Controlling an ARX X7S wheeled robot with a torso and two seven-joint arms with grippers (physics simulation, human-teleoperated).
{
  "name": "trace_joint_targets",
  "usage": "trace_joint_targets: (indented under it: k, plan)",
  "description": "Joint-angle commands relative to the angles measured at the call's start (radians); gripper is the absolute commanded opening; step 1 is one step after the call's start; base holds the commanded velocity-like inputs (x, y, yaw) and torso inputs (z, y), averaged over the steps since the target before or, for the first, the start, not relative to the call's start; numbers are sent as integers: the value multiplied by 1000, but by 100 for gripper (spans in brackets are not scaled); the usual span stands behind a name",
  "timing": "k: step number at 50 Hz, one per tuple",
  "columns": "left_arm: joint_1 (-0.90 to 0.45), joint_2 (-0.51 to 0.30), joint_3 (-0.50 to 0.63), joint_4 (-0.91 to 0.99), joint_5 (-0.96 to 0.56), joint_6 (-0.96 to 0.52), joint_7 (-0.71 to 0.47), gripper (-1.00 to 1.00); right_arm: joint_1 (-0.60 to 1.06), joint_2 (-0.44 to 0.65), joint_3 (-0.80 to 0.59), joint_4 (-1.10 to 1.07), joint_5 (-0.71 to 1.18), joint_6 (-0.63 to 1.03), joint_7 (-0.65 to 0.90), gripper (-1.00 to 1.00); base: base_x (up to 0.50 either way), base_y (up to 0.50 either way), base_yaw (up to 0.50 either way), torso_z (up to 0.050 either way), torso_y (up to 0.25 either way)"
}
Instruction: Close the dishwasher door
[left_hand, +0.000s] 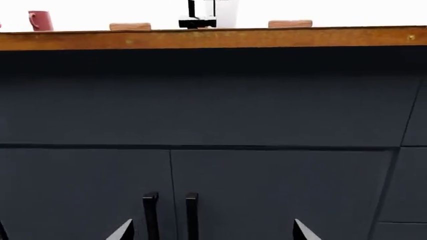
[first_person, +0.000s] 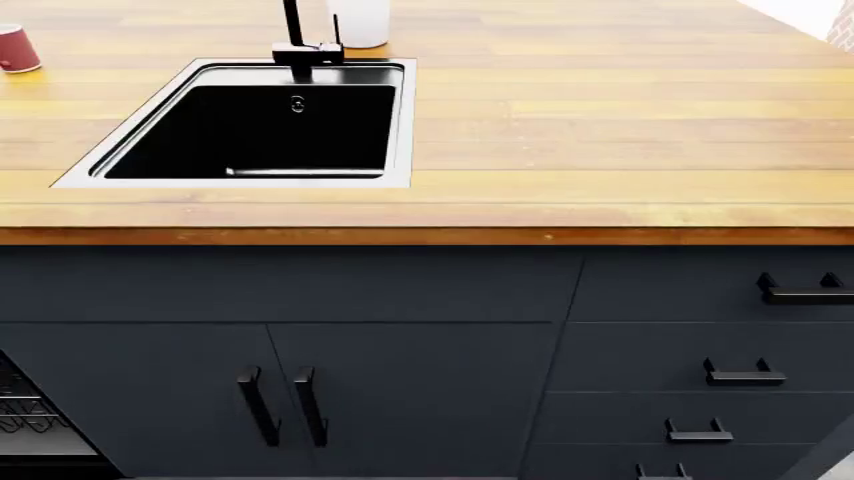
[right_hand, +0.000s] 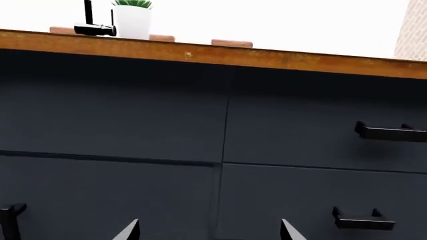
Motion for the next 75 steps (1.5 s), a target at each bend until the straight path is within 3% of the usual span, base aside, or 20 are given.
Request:
trace_joint_targets:
  k: [1, 4, 9, 16, 51, 75]
  plan:
    - [96, -58, 46, -26, 8, 109, -110, 100, -98, 17, 7, 13, -21, -112, -2, 100, 0, 0, 0, 0, 0]
    - [95, -170, 150, -3, 8, 114, -271, 100, -111, 20, 7, 14, -26, -125, -1, 100, 0, 0, 0, 0, 0]
    - [94, -272, 254, 9, 27, 128, -436, 100, -127, 23, 9, 25, -33, -155, 1, 100, 0, 0, 0, 0, 0]
    - [86, -331, 323, 26, 41, 121, -526, 100, -130, 28, 1, 29, -30, -151, 0, 100, 0, 0, 0, 0, 0]
    - [29, -358, 391, -4, 12, 98, -576, 100, -117, 50, -25, 41, -39, -120, 8, 100, 0, 0, 0, 0, 0]
    - [11, -369, 426, -1, 12, 94, -591, 100, -111, 61, -37, 57, -37, -118, 19, 100, 0, 0, 0, -22, 0]
